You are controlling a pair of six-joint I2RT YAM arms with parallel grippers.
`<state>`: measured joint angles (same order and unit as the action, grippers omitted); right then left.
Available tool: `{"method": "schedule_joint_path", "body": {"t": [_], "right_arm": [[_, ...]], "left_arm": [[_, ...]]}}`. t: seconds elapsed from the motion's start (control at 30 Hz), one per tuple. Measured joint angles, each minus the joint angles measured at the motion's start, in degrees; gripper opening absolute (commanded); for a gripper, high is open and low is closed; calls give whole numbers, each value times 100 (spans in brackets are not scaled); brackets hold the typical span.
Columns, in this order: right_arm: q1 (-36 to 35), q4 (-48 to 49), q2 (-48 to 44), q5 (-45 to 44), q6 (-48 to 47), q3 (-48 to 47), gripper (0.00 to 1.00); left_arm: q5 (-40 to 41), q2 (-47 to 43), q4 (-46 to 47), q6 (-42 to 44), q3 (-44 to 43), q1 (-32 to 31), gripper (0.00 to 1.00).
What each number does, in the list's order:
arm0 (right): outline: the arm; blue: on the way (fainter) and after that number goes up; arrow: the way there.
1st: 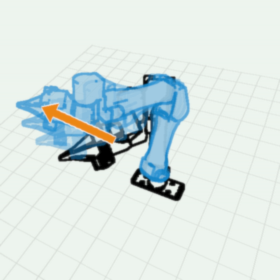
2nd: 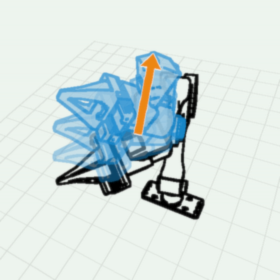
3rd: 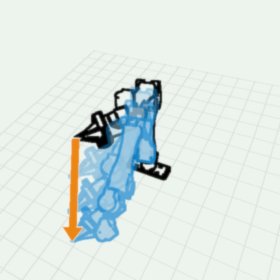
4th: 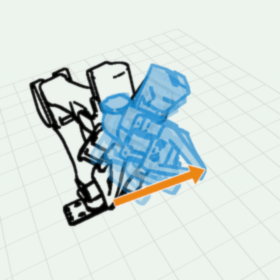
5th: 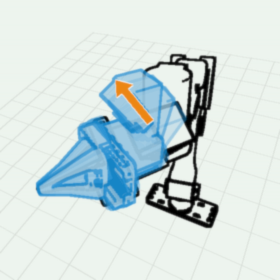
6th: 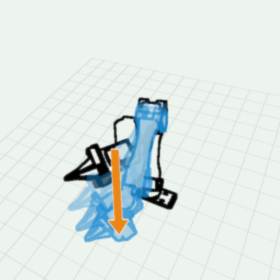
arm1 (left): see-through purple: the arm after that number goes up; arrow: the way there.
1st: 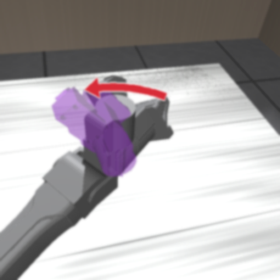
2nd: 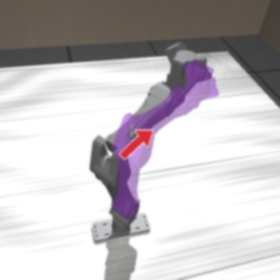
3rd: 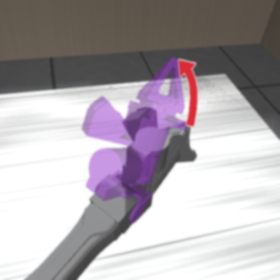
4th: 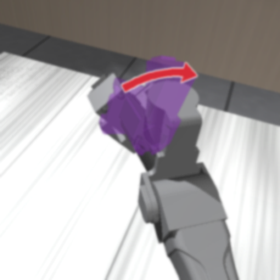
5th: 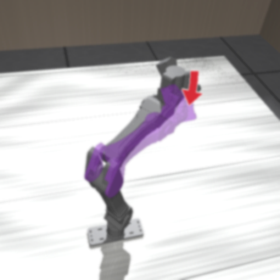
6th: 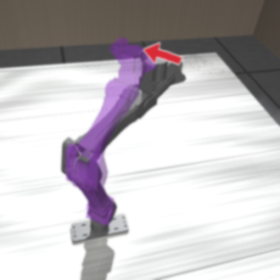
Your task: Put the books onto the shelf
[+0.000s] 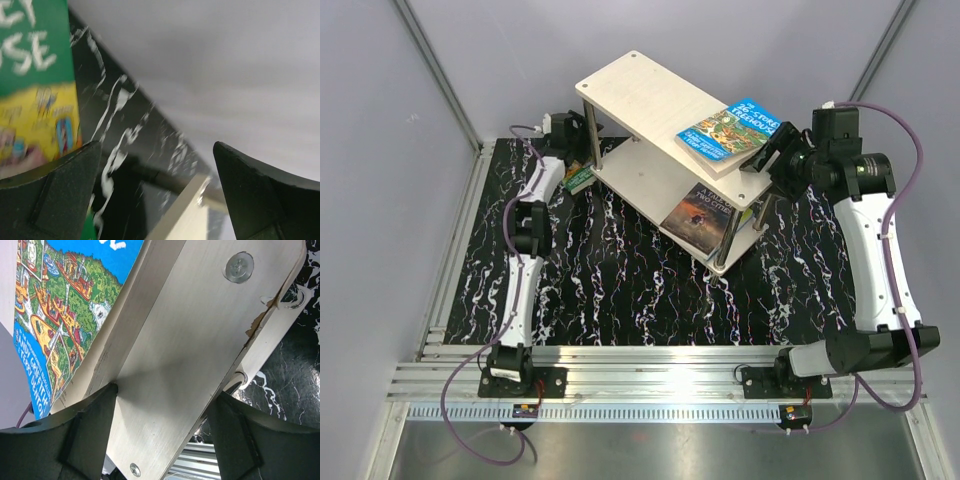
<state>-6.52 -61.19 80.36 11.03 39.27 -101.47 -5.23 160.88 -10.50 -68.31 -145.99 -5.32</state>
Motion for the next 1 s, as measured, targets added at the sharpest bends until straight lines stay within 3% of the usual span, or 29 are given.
{"method": "schedule_joint_path", "body": {"t": [0.3,0.5,0.87,0.93,1.0], "right_arm": [[96,42,531,186,-199,-446,78],[107,227,822,402,-374,-629,79],[90,481,800,496,-813,-520,86],[83,520,686,446,-898,-409,87],[79,540,503,372,-962,-240,87]], "left_arm": [[199,-560,-1681,1207,70,166,99],[551,-1250,-2380,1805,885,573,99],[590,-1344,-3117,2184,802,846,99],[595,-1639,-2970,2267,1279,846,99],[632,-2214,-2752,2354,2306,859,99]]}}
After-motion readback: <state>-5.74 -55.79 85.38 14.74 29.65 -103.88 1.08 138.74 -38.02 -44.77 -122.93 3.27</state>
